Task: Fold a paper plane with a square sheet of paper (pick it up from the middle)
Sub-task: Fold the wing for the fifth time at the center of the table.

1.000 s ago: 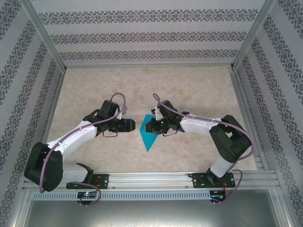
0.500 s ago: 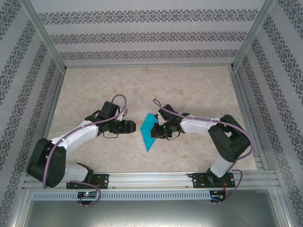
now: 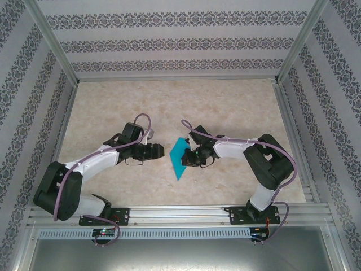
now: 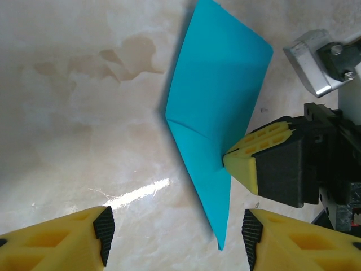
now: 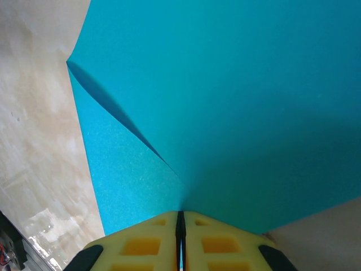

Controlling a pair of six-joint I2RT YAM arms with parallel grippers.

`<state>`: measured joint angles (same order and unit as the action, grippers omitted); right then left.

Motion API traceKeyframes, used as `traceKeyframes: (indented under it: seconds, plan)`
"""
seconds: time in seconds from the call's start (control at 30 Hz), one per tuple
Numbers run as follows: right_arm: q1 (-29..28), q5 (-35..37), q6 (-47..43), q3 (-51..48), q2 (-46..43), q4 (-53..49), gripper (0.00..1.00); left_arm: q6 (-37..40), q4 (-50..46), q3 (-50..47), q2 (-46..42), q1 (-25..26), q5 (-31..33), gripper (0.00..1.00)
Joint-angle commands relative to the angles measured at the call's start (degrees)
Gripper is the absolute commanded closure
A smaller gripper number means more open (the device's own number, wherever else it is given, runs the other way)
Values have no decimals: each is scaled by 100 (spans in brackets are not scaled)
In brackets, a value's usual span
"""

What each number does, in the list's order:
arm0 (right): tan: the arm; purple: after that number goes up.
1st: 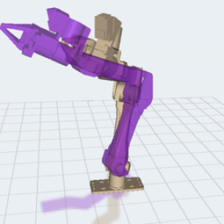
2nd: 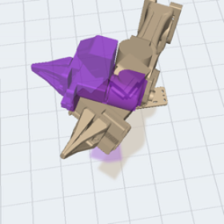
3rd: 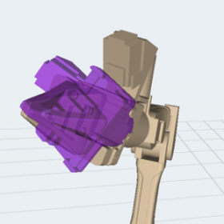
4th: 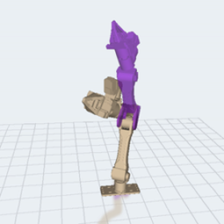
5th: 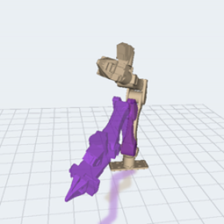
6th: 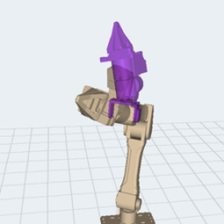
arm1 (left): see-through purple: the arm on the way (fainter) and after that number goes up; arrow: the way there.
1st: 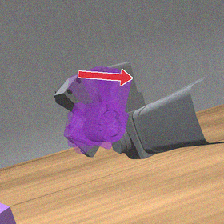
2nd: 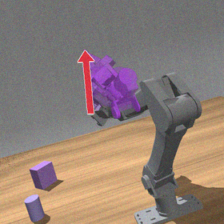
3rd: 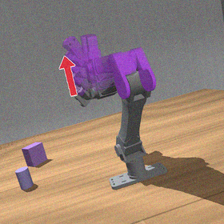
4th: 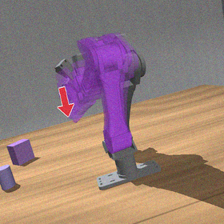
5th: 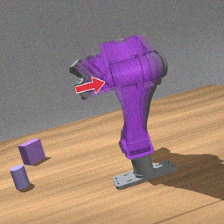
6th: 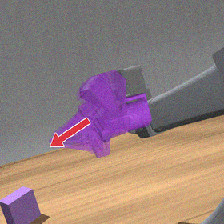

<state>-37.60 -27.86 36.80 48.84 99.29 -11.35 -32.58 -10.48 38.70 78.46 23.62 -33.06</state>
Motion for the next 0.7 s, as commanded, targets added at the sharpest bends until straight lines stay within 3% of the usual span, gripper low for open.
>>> traceKeyframes:
  seconds: [0.0,0.43,0.67]
  plan:
    - [41,98,-190,-153,83,-122,89,-508,662,-156,118,210,-69,36]
    - [78,-35,-85,-486,13,358,94,-1980,1826,-265,663,1100,1312,45]
    - [78,-61,-20,-638,-57,580,95,-2547,2349,-373,1012,1393,1722,51]
